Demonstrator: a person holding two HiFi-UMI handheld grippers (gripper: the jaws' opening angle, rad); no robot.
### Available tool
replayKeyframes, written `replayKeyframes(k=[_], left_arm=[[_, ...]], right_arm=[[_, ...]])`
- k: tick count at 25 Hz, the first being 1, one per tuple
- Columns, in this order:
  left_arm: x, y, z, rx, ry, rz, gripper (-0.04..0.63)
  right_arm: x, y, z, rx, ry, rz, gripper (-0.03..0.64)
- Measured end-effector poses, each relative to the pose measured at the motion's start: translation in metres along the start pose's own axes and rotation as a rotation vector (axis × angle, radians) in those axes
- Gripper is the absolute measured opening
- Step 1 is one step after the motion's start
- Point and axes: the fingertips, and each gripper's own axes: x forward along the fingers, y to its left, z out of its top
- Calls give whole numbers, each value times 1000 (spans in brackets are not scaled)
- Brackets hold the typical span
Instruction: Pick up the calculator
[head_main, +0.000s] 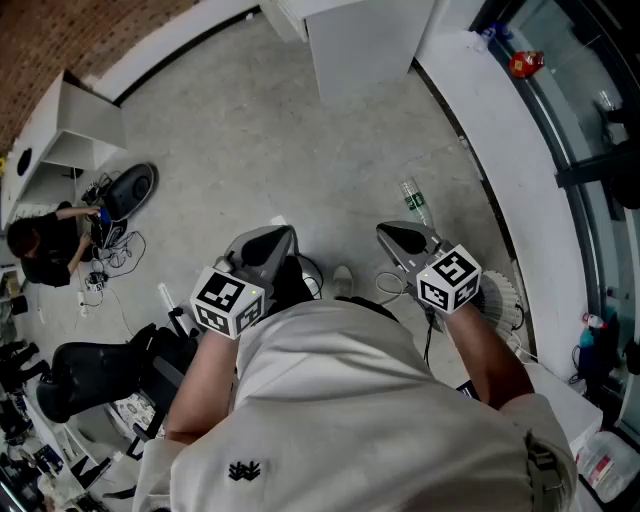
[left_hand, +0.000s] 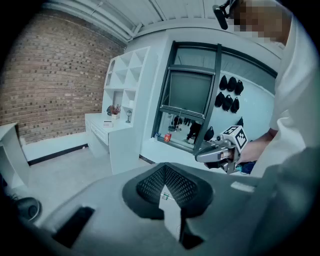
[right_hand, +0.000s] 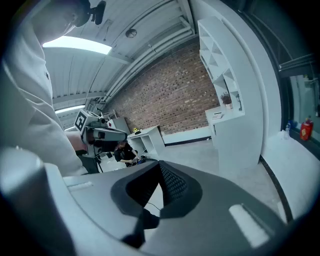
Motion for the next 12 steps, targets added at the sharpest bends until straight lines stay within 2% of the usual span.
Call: replayKeyframes(k=[7, 12], left_arm=[[19, 37, 18, 13, -14, -39, 3], [37, 83, 34, 1, -29, -90, 3]], right_arm=[[31, -21, 20, -6, 0, -33, 11], [64, -39, 41, 0, 21, -77, 9]])
